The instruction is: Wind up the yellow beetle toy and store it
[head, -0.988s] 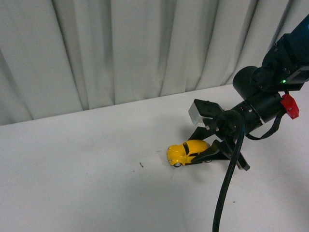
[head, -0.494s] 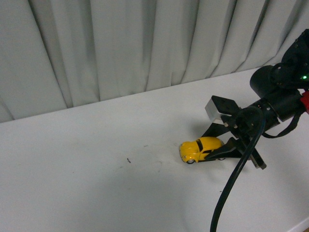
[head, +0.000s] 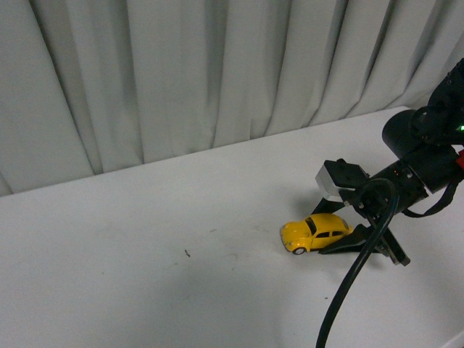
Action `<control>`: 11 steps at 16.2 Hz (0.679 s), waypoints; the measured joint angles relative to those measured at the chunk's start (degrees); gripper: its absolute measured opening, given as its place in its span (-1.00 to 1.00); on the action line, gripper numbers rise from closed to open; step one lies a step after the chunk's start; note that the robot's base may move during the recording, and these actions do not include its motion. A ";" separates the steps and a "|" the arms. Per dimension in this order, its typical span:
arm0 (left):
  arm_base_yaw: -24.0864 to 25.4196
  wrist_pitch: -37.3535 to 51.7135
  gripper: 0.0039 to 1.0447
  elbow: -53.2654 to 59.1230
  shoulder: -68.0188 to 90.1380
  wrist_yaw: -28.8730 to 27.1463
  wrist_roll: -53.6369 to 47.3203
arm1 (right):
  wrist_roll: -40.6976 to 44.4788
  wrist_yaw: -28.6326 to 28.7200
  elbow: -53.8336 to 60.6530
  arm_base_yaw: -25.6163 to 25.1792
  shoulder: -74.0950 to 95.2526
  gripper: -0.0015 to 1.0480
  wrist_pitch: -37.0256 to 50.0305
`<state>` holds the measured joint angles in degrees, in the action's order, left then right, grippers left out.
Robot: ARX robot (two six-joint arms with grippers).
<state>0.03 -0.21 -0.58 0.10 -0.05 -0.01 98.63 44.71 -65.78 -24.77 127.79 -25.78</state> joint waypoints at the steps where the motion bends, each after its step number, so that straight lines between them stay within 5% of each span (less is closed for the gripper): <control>1: 0.00 0.00 0.88 0.00 0.02 0.02 0.00 | -0.02 -0.17 -0.37 0.00 0.00 0.41 0.31; 4: 0.00 0.00 0.88 0.00 0.02 0.02 0.00 | -0.22 -0.13 -0.66 -0.04 -0.02 0.91 0.66; 11: 0.00 0.00 0.88 0.00 0.02 0.02 0.00 | -1.27 -0.13 -0.70 -0.04 -0.02 0.87 1.46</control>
<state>0.03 -0.21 -0.58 0.12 -0.03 -0.01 97.36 44.58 -66.48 -24.82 127.76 -24.32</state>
